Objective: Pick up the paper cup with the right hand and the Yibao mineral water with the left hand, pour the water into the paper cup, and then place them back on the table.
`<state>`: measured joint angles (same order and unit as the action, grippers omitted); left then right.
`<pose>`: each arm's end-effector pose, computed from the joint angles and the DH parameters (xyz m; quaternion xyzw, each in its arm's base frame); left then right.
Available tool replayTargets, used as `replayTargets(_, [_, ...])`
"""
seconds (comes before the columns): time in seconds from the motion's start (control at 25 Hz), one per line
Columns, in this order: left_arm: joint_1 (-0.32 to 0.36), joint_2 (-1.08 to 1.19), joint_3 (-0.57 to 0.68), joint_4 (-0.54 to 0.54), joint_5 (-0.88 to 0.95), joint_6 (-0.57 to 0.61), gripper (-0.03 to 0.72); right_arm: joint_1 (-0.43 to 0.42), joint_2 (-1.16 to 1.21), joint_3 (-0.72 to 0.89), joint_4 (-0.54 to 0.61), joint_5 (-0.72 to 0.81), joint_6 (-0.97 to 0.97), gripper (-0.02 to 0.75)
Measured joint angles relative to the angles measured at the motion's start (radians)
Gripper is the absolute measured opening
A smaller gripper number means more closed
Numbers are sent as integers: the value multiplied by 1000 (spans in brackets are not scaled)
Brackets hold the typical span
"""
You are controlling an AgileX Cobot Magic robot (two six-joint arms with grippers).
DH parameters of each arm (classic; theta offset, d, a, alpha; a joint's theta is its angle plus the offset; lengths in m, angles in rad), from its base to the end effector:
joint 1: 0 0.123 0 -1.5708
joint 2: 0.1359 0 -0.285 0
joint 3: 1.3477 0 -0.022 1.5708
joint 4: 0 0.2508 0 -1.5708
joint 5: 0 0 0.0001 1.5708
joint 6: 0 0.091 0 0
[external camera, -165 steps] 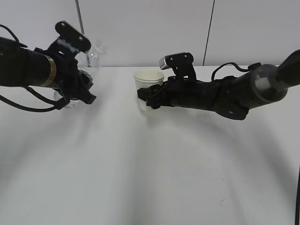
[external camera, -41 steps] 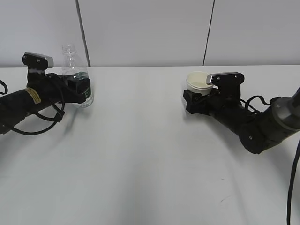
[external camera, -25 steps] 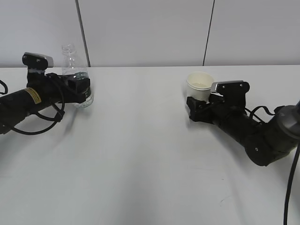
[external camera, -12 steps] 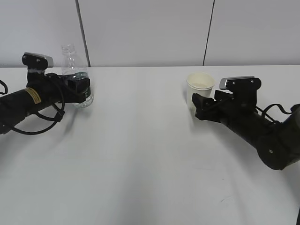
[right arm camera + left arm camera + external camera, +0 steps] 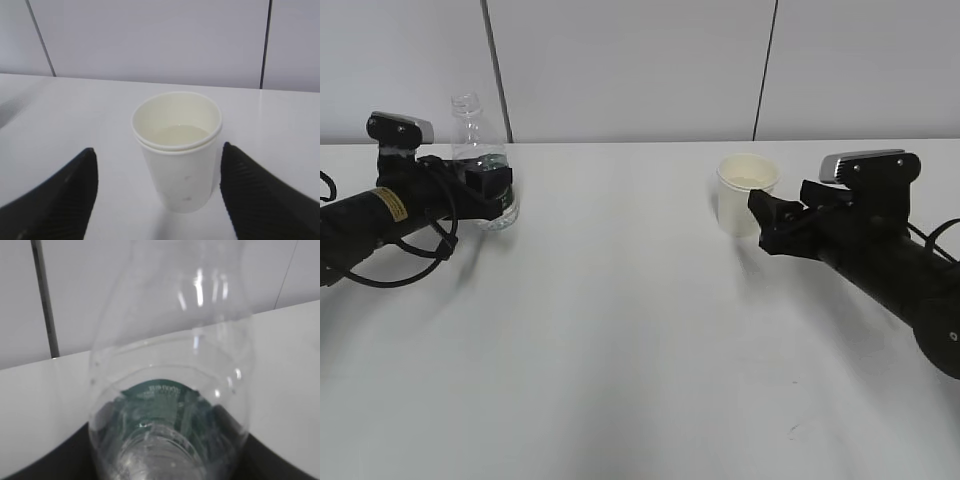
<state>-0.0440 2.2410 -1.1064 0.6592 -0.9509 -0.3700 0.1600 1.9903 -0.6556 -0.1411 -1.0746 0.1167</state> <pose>0.4248 -0.0641 0.0975 0.1984 0.7426 -0.1979 0.6083 0.3336 0.0652 0.1183 -0.0821 0.7620 0.1141 0.6321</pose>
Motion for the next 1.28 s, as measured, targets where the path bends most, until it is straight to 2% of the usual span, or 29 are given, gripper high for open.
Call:
replayTargets(0.2, [0, 11, 0, -14, -39, 0, 522, 0, -35, 7, 0, 0, -6, 595])
replayTargets(0.32, [1, 11, 0, -28, -74, 0, 555, 0, -38, 9, 0, 0, -6, 595])
replayTargets(0.96, [1, -152, 2, -25, -53, -19, 564, 0, -167, 11, -28, 11, -6, 595])
replayTargets(1.28, [1, -270, 3, -24, 96, -33, 560, 0, -267, 2, -30, 64, -7, 594])
